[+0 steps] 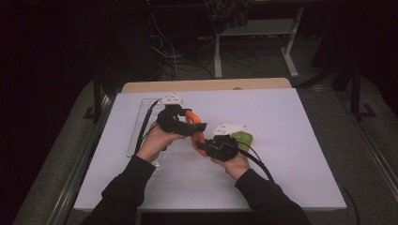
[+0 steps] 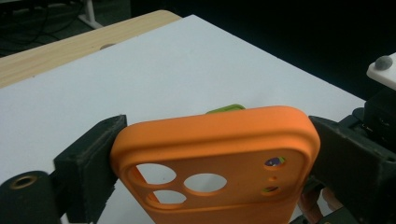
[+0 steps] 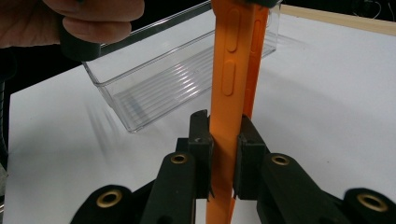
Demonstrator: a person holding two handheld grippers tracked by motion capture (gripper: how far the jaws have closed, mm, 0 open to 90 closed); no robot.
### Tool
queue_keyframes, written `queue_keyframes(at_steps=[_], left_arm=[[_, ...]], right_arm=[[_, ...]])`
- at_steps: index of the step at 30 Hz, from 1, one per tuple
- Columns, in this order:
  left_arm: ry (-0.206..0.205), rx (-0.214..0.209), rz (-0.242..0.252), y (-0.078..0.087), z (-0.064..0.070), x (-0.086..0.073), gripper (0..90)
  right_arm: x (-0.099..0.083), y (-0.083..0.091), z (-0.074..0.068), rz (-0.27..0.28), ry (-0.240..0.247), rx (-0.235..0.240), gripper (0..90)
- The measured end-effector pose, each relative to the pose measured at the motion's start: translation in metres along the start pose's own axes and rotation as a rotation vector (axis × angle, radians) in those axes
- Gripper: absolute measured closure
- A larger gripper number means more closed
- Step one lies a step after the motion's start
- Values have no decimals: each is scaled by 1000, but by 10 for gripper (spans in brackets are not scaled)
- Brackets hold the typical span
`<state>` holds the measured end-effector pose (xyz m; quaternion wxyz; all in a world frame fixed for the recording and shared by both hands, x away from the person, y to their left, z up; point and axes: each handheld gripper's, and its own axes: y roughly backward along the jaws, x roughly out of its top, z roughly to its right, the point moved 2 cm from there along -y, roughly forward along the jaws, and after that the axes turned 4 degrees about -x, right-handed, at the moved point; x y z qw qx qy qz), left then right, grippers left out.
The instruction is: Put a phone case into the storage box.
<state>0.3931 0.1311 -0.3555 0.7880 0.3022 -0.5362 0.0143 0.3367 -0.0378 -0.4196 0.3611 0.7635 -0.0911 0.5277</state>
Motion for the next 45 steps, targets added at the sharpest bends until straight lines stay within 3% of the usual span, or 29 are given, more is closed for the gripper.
queue_keyframes(at_steps=[16, 29, 39, 45], left_arm=[[-9, 0, 6, 1, 2, 0, 162], [-28, -11, -10, 3, 3, 0, 164], [-30, 7, -5, 6, 0, 1, 165], [-25, 14, -8, 8, 0, 1, 165]], right_arm=[[0, 1, 2, -21, 19, -2, 772], [-2, 22, 20, -64, 37, -28, 400], [-8, 44, 30, -70, 30, -16, 271], [-17, 59, 37, -63, 43, -64, 188]])
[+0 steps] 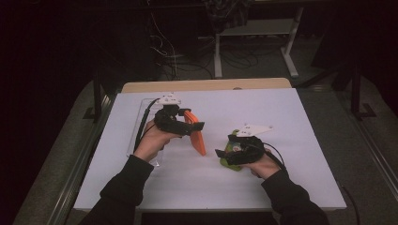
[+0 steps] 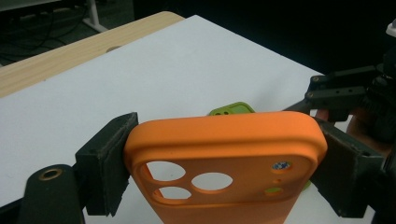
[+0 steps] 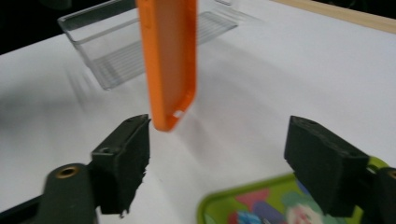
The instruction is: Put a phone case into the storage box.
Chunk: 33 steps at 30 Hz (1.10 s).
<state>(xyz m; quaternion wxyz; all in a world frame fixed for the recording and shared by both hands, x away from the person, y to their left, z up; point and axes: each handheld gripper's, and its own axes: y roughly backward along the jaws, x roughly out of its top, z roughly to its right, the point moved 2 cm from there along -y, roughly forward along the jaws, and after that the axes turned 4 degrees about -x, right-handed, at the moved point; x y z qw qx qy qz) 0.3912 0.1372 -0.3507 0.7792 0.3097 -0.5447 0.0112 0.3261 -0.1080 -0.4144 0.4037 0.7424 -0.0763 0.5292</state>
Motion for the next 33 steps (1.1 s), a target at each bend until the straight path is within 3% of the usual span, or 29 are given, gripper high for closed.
queue_keyframes(at_steps=[5, 11, 16, 22, 33], left_arm=[[-4, 6, -1, 3, 0, 3, 165], [4, 9, -7, 4, 1, 4, 165], [-5, 8, -18, 4, 1, 4, 165], [-12, 11, -24, 4, 1, 4, 165], [-27, 35, -24, 15, -1, 17, 165]], right_arm=[[-14, 14, 11, 0, -1, -65, 109], [-32, 27, 18, -47, 17, -113, 11], [-45, 35, 21, -94, 41, -125, 0], [-62, 40, 23, -152, 28, -129, 0], [-70, 42, 24, -157, 9, -130, 0]])
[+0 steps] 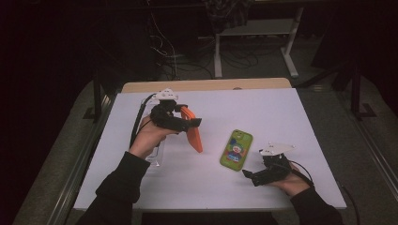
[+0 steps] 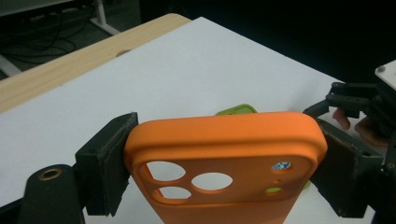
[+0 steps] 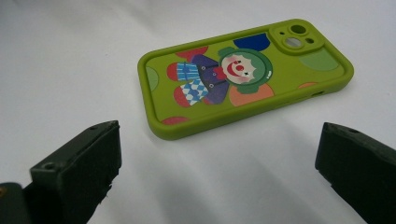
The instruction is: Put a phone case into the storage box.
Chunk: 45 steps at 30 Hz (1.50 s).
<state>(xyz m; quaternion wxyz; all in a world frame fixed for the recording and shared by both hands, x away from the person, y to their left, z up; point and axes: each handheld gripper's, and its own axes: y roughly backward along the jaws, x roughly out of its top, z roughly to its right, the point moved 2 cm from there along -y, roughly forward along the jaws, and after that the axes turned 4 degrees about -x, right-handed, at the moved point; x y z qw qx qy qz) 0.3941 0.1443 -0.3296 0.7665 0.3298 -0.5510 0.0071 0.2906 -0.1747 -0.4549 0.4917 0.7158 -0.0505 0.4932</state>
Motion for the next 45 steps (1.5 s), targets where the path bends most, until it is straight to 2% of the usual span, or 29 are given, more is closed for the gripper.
queue_keyframes(at_steps=[5, 11, 17, 21, 24, 33, 36, 40, 45], left_arm=[[-18, 41, 1, 8, -13, 14, 165], [-8, 98, 19, 20, -33, 33, 165], [11, 176, 30, 36, -57, 45, 165], [11, 260, 22, 48, -75, 49, 165], [27, 299, 27, 54, -86, 52, 165], [39, 432, -19, 59, -118, 53, 164], [65, 482, -28, 58, -130, 50, 163], [121, 520, -41, 55, -148, 41, 163], [167, 544, -59, 46, -163, 31, 162]], right_arm=[[0, 0, 0, 6, 2, 2, 0], [0, 1, 1, 11, 12, 5, 0], [3, 3, -1, 19, 21, 2, 0], [3, 4, 0, 36, 27, 6, 0], [4, 4, -1, 39, 30, 1, 0], [6, 5, -3, 45, 50, -4, 0], [7, 6, -4, 46, 43, -3, 0], [7, 6, -3, 53, 51, -5, 0], [7, 7, -3, 54, 51, -3, 0]])
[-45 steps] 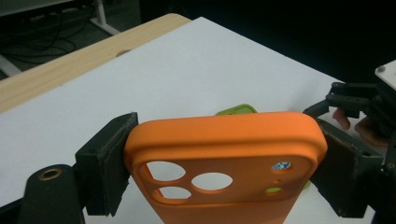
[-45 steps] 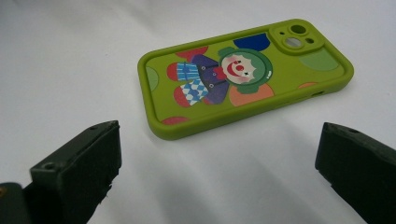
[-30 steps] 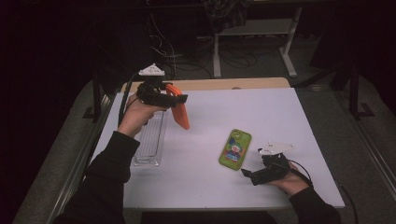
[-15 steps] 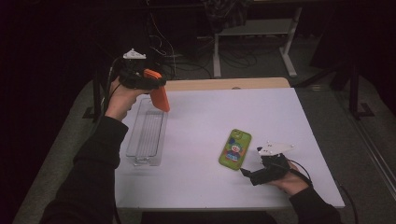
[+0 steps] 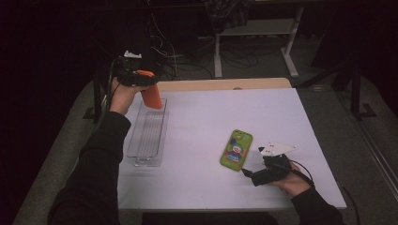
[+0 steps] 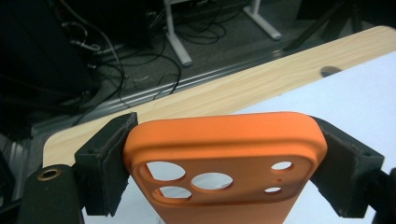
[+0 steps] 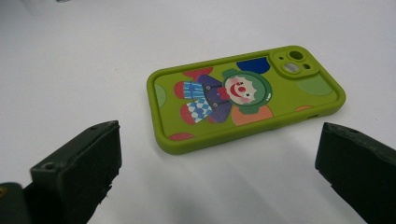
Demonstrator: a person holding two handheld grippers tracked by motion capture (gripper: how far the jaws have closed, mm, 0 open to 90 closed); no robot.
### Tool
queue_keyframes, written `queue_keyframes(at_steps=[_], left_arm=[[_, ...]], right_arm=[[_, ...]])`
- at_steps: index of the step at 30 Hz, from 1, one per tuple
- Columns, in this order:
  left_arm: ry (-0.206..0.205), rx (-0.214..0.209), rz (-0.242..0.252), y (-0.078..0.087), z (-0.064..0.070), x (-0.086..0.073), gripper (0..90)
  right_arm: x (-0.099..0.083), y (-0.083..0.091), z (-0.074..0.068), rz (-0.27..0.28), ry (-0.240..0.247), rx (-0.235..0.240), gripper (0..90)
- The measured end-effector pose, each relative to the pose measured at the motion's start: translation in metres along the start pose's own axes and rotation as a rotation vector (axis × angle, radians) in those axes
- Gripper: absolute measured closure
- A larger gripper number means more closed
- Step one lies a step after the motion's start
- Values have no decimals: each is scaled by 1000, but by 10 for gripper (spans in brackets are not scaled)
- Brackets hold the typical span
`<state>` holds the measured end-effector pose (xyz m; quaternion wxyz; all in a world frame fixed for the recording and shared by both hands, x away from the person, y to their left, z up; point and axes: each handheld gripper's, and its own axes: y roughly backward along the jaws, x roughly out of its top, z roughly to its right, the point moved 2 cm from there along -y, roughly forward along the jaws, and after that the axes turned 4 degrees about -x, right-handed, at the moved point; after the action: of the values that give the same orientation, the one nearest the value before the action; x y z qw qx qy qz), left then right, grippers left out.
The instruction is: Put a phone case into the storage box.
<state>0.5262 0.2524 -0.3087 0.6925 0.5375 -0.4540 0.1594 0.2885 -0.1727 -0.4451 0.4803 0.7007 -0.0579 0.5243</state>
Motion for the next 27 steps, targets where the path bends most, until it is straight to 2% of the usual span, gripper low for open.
queue_keyframes(at_steps=[6, 11, 18, 21, 27], left_arm=[[23, 23, -44, -18, -3, -11, 160], [43, 25, -73, -28, -3, -18, 158], [39, 55, -102, -38, 1, -24, 155], [53, 61, -100, -43, 2, -26, 153], [47, 95, -81, -46, 4, -28, 142]], right_arm=[[0, 0, 0, -1, 2, 4, 0], [0, 0, 0, 0, 1, 6, 0], [0, 0, 0, 3, 2, 10, 0], [0, 0, 0, 1, 1, 10, 0], [0, 0, 0, 2, 0, 12, 0]])
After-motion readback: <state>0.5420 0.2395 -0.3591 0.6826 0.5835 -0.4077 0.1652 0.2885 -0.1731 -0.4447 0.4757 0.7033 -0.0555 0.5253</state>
